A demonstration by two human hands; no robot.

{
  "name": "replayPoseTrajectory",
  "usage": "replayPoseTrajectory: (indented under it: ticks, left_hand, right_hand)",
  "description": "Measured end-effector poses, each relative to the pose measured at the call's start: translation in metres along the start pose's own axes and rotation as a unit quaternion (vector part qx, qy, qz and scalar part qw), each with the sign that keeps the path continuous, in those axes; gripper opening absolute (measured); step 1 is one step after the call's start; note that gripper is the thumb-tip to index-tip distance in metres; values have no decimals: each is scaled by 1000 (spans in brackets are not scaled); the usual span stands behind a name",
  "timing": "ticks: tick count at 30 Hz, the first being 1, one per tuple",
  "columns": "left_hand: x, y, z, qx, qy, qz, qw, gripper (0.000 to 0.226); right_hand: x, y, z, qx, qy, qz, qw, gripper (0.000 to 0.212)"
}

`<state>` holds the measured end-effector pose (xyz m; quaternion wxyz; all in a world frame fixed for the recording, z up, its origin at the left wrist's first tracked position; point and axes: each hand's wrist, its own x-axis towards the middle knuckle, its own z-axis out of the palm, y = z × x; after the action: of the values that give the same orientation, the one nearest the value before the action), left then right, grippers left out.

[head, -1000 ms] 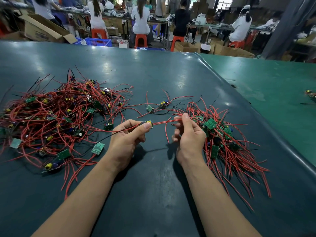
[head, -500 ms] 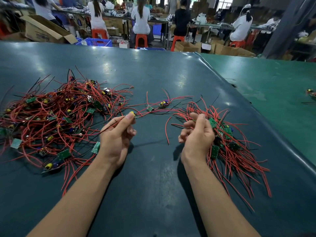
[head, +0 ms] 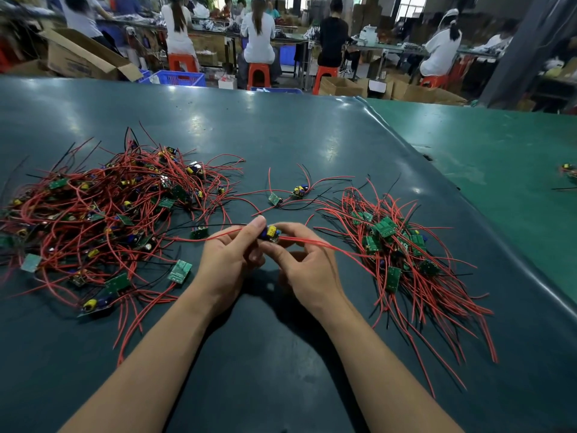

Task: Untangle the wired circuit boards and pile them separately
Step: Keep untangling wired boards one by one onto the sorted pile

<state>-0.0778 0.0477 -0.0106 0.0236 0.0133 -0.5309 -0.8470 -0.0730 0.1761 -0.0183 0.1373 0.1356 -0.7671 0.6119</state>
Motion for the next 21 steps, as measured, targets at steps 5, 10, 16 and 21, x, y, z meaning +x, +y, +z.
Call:
replayPoseTrajectory:
  ticks: [5, 10, 16, 21]
  left_hand:
    - [-1, -2, 4, 50, 9, 25, 998, 37]
    - [3, -9, 1, 100, 57, 50, 992, 52]
    - [8, -2, -1, 22, 119, 41, 992, 51]
    - [14, 6, -13, -77, 205, 51, 975, 41]
  right_hand:
    - [-3, -1, -2, -71, 41, -78, 994, 14]
    - [-2, -2, -3, -78, 85, -89, 989, 5]
    - [-1, -1, -1, -72, 109, -103, 986, 12]
    - [1, -5, -4, -21, 226, -59, 972, 19]
